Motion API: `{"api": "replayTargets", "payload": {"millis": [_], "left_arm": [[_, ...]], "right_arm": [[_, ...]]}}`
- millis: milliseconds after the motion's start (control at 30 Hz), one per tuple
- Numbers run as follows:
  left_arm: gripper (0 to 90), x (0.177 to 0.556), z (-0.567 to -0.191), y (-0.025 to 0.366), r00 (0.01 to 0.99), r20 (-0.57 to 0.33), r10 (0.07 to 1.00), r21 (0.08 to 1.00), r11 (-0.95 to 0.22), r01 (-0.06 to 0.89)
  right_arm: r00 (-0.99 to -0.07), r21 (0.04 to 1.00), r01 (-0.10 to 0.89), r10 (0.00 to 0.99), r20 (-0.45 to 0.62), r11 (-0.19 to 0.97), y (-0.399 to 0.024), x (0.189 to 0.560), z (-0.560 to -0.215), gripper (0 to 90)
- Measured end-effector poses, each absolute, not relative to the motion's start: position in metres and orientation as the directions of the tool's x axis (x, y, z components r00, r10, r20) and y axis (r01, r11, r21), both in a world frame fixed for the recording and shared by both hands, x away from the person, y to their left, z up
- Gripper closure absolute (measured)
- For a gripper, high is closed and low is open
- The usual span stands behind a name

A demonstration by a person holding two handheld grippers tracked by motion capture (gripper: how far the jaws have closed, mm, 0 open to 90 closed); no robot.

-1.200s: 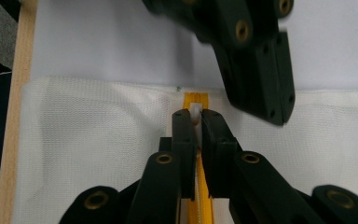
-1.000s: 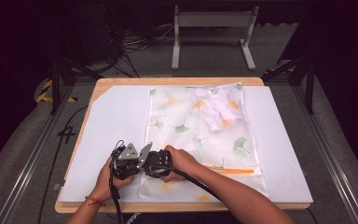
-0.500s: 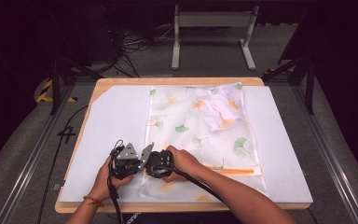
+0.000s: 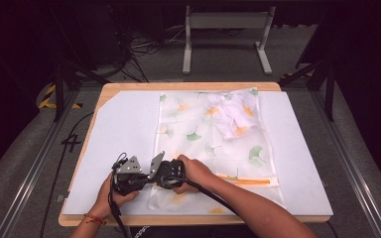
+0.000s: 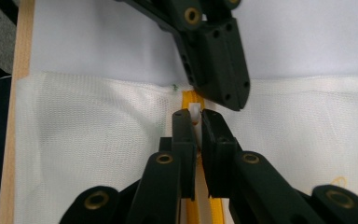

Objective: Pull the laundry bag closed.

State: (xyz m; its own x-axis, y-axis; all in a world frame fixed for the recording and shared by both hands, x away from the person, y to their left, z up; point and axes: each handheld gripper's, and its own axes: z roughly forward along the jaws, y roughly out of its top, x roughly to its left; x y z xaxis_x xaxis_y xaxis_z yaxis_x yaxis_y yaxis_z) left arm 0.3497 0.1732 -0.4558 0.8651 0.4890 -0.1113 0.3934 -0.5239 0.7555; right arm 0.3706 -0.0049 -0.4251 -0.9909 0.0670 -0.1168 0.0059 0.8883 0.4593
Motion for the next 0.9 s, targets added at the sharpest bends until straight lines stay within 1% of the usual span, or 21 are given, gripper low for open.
{"api": "replayTargets", "payload": {"millis": [67, 133, 267, 333, 433, 900], "left_arm": [[90.0, 0.35, -0.457, 0.172, 0.861, -0.105, 0.498, 0.746, -0.533, 0.4], [90.0, 0.35, -0.457, 0.169, 0.862, -0.076, 0.501, 0.74, -0.551, 0.385], [90.0, 0.349, -0.457, 0.167, 0.865, -0.049, 0.499, 0.738, -0.566, 0.368], [90.0, 0.349, -0.457, 0.167, 0.868, -0.043, 0.495, 0.736, -0.572, 0.363], [90.0, 0.35, -0.458, 0.169, 0.866, -0.062, 0.496, 0.742, -0.557, 0.372], [90.0, 0.349, -0.456, 0.166, 0.87, -0.025, 0.493, 0.73, -0.585, 0.353]], "right_arm": [[-0.991, 0.455, 0.007, 0.066, -0.115, 0.89, -0.004, 0.37, -0.425, 84.4], [-0.99, 0.45, 0.002, 0.064, -0.123, 0.893, -0.004, 0.369, -0.425, 84.4], [-0.99, 0.445, -0.003, 0.059, -0.125, 0.896, -0.003, 0.369, -0.425, 84.5], [-0.99, 0.443, -0.005, 0.056, -0.126, 0.897, -0.004, 0.369, -0.424, 84.5], [-0.99, 0.438, -0.006, 0.056, -0.127, 0.899, -0.005, 0.369, -0.424, 84.5], [-0.991, 0.432, 0.013, 0.068, -0.112, 0.902, -0.023, 0.371, -0.423, 84.4]]}}
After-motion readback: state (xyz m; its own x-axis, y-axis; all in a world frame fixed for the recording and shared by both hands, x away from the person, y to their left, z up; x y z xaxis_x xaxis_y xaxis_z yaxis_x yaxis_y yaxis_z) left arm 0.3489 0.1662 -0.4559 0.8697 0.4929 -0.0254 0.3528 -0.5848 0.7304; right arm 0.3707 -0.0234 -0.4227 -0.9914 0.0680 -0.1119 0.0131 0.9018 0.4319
